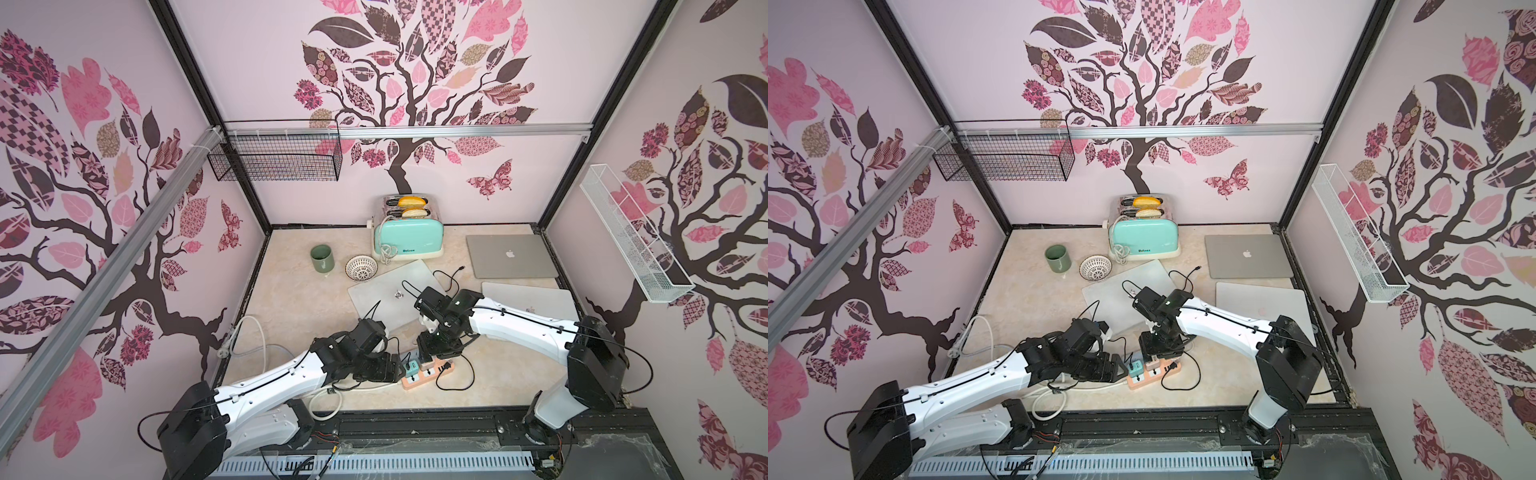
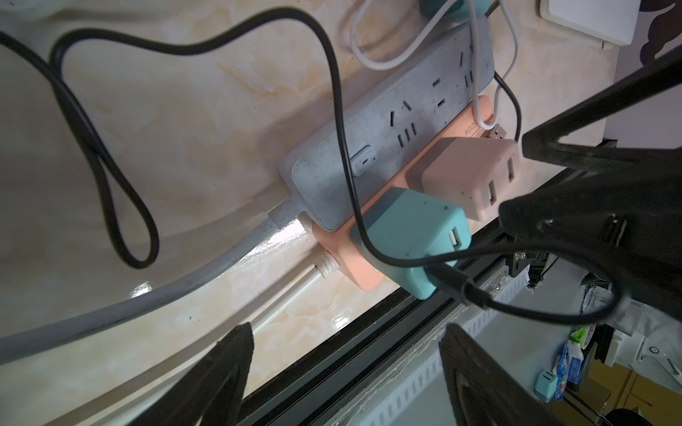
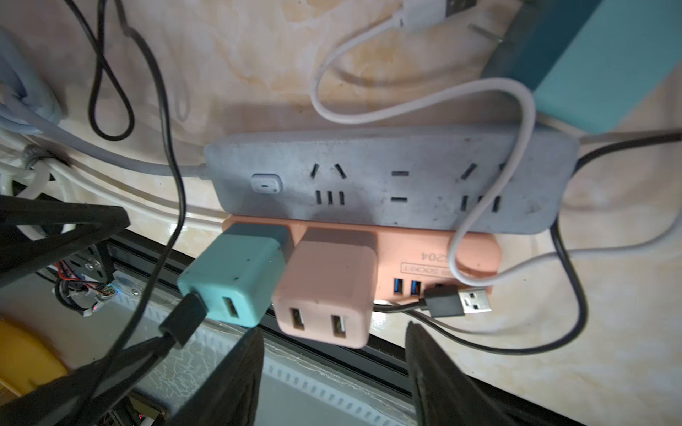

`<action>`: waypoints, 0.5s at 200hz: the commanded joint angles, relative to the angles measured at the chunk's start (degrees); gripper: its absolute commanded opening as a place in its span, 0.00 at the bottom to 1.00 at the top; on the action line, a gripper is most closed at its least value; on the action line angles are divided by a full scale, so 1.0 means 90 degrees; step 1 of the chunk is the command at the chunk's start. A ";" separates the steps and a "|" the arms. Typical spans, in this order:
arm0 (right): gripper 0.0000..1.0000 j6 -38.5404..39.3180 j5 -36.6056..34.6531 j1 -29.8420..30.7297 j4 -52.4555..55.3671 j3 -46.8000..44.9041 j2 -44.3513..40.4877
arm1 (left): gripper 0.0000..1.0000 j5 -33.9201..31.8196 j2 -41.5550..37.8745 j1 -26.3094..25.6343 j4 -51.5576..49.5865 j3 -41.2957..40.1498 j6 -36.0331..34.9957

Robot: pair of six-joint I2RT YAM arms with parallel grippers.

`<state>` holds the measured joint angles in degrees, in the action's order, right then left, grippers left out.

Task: Unplug the laptop charger
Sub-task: Remove the plug from the socket.

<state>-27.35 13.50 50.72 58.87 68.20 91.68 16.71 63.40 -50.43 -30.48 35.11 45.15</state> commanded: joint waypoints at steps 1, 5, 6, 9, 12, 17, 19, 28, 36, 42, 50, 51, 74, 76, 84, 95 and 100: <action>0.64 0.0042 -0.0289 0.0019 0.0227 0.0282 0.0017 | 0.83 0.0181 -0.0034 0.0184 0.0260 -0.0128 0.0050; 0.64 0.0041 -0.0275 0.0020 0.0212 0.0284 0.0027 | 0.83 0.0218 -0.0042 0.0216 0.0299 -0.0140 0.0073; 0.64 0.0041 -0.0272 0.0019 0.0205 0.0289 0.0028 | 0.83 0.0226 -0.0042 0.0224 0.0310 -0.0146 0.0077; 0.64 0.0049 -0.0261 0.0019 0.0202 0.0284 0.0037 | 0.83 0.0237 -0.0042 0.0244 0.0332 -0.0157 0.0080; 0.64 0.0056 -0.0244 0.0019 0.0184 0.0283 0.0051 | 0.83 0.0250 -0.0051 0.0263 0.0360 -0.0166 0.0090; 0.64 0.0053 -0.0214 0.0027 0.0147 0.0276 0.0067 | 0.83 0.0261 -0.0057 0.0287 0.0399 -0.0173 0.0100; 0.64 0.0056 -0.0197 0.0028 0.0133 0.0274 0.0079 | 0.83 0.0270 -0.0060 0.0293 0.0415 -0.0179 0.0103; 0.64 0.0056 -0.0148 0.0029 0.0041 0.0244 0.0110 | 0.83 0.0308 -0.0063 0.0344 0.0449 -0.0188 0.0111; 0.64 0.0044 -0.0091 0.0030 -0.0038 0.0221 0.0144 | 0.82 0.0331 -0.0052 0.0368 0.0492 -0.0197 0.0120; 0.64 0.0041 -0.0056 0.0038 -0.0087 0.0227 0.0169 | 0.83 0.0340 -0.0038 0.0379 0.0522 -0.0212 0.0133; 0.64 0.0032 -0.0029 0.0045 -0.0124 0.0238 0.0216 | 0.82 0.0350 -0.0016 0.0378 0.0561 -0.0226 0.0149; 0.64 0.0032 -0.0032 0.0047 -0.0124 0.0241 0.0220 | 0.82 0.0350 -0.0009 0.0379 0.0568 -0.0232 0.0154; 0.63 0.0066 -0.0028 0.0084 -0.0123 0.0271 0.0352 | 0.82 0.0413 0.0116 0.0378 0.0688 -0.0259 0.0171; 0.63 0.0077 -0.0026 0.0086 -0.0120 0.0270 0.0363 | 0.82 0.0417 0.0127 0.0384 0.0703 -0.0254 0.0175; 0.63 0.0080 -0.0044 0.0096 -0.0116 0.0257 0.0393 | 0.82 0.0423 0.0165 0.0380 0.0737 -0.0259 0.0172; 0.63 0.0091 -0.0069 0.0104 -0.0115 0.0207 0.0427 | 0.82 0.0438 0.0213 0.0379 0.0768 -0.0262 0.0169; 0.62 0.0090 -0.0090 0.0107 -0.0125 0.0181 0.0437 | 0.82 0.0430 0.0226 0.0388 0.0776 -0.0268 0.0179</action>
<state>-27.00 13.65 51.09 58.08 68.97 94.61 19.84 64.45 -47.22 -25.45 33.61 46.54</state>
